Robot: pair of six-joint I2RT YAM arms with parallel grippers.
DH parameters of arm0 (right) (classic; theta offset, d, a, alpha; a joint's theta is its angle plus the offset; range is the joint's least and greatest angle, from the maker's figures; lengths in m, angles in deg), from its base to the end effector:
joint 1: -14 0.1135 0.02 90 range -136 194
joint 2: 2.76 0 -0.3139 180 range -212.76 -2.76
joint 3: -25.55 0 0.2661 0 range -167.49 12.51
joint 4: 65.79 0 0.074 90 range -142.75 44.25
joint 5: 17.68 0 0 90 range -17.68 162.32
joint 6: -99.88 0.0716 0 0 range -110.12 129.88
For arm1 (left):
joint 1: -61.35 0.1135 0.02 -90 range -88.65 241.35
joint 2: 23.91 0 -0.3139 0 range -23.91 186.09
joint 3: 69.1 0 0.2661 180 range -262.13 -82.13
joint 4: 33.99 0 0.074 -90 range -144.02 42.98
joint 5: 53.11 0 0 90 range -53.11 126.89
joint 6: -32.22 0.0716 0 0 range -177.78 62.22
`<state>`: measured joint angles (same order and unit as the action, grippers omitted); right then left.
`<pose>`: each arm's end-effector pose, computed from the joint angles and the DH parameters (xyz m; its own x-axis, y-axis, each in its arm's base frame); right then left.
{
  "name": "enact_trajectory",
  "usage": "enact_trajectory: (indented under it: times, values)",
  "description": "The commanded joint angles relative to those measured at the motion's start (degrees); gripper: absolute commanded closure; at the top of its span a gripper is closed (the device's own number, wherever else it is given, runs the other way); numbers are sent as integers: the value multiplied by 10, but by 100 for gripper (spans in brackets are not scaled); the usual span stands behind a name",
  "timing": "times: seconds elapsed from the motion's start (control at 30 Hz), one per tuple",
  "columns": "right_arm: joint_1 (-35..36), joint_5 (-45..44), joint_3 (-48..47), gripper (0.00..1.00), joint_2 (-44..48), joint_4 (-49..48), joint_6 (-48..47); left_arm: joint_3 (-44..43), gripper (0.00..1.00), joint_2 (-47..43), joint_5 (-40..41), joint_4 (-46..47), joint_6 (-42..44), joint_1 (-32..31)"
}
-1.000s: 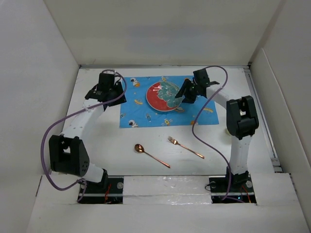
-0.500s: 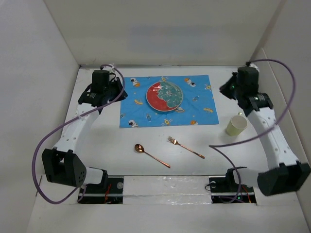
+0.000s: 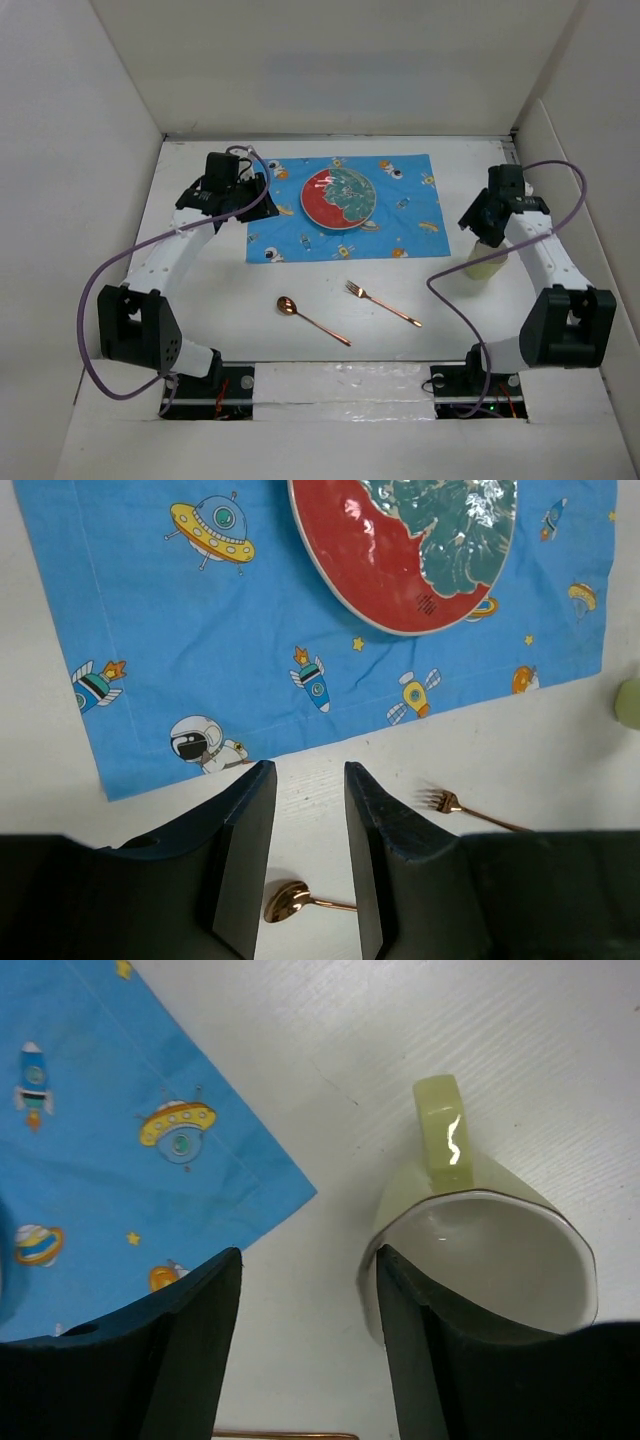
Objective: Set the dinner table for one person
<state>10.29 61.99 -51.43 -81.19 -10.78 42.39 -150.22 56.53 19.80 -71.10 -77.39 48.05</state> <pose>0.3014 -0.0324 0.2939 -0.6141 0.5697 -0.5463 0.5841 0.7935 0.1709 0.3344 -0.1007 0.3416 -0.6954 -0.1652 -0.6993 0.2299 0.8709 -0.4344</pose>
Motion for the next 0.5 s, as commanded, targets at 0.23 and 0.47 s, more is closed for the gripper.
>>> enact_trajectory:
  times: [0.23, 0.47]
  values:
    - [-8, -14, 7, 60, -69, -36, 7, -10, 69, 11, 9, 23, 1, -1]
    - [26, -51, -107, 100, -73, -42, -7, -41, 69, 31, 4, 13, 1, -1]
